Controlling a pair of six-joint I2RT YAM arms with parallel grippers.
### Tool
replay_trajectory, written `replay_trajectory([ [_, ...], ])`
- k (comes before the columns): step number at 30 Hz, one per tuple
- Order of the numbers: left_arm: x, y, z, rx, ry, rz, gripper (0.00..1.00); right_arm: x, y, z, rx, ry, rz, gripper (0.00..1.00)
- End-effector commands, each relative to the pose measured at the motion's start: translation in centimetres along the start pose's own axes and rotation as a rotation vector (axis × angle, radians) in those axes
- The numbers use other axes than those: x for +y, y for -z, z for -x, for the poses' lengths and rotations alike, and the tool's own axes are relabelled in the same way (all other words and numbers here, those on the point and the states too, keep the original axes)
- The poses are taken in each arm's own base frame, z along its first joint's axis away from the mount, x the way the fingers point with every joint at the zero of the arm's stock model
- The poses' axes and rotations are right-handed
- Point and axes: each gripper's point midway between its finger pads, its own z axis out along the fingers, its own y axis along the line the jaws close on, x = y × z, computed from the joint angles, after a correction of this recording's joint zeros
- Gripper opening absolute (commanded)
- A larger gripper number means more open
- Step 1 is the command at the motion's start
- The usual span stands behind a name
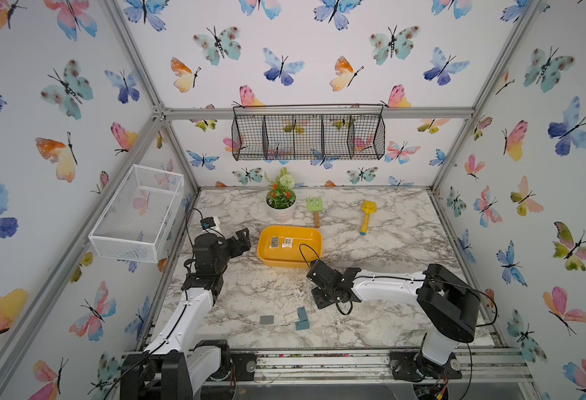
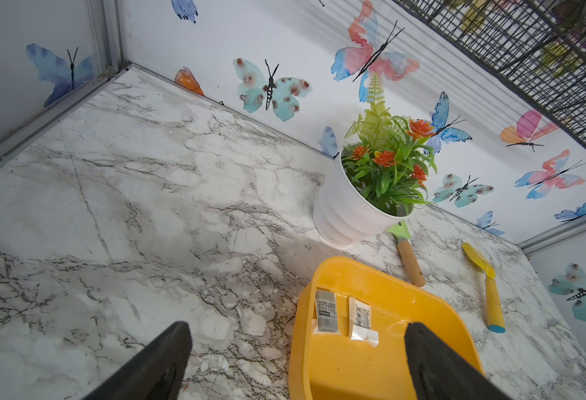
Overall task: Put the eraser in the storage box
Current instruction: Pick up the eraser from the center of the board.
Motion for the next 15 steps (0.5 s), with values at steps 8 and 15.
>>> replay_trajectory([
  [8, -0.5, -0.2, 0.4, -0.002, 0.005, -0.032, 0.98, -1.4, 2.8, 1.7, -0.048, 0.019, -0.102, 0.22],
  [15, -1.0, -0.5, 0.7, 0.003, 0.004, -0.057, 0.98, -0.5, 6.3, 5.4, -0.149, 0.039, -0.091, 0.22],
])
